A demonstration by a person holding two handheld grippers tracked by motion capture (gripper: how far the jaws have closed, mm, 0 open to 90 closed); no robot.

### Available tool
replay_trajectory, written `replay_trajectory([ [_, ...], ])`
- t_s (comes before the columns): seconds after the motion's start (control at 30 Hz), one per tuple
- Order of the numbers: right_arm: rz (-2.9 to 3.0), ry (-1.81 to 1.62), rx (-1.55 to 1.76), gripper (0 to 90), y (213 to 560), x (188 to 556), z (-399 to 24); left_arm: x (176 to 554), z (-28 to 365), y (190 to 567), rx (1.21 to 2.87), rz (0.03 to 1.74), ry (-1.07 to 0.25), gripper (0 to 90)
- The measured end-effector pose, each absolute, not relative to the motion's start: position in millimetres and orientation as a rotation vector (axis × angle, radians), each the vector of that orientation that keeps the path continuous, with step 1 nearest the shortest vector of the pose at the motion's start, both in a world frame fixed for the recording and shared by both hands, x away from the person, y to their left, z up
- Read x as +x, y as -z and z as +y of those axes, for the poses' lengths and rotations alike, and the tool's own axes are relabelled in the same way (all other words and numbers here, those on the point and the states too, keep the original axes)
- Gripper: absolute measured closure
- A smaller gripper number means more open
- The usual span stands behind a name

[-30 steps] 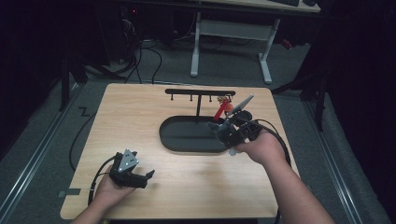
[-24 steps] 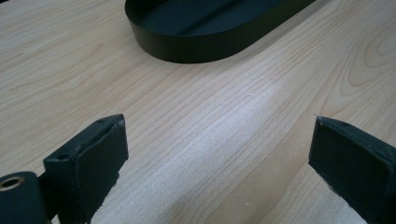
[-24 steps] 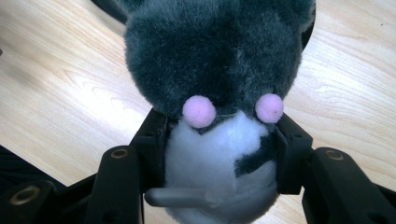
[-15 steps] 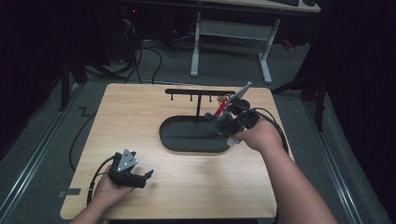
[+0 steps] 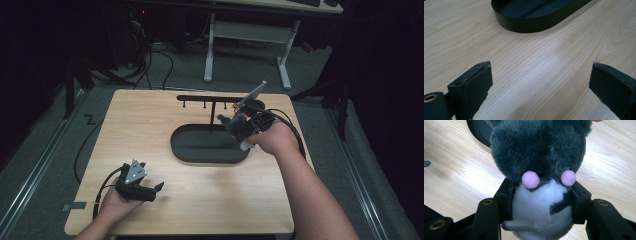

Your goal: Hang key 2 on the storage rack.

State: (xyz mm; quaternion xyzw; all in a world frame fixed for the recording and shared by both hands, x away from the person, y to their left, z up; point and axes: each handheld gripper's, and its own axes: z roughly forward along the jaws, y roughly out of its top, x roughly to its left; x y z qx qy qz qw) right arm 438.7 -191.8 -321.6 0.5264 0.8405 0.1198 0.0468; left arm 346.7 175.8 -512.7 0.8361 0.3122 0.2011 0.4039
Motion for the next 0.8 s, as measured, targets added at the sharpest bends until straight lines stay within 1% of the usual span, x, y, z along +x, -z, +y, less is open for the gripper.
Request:
replay_trajectory([
  [0.8, 2.499, -0.411, 1.643, 48.9, 309.5, 452.2, -191.8, 345.4, 175.1, 512.9, 2.118, 0.779, -0.512, 5.6],
])
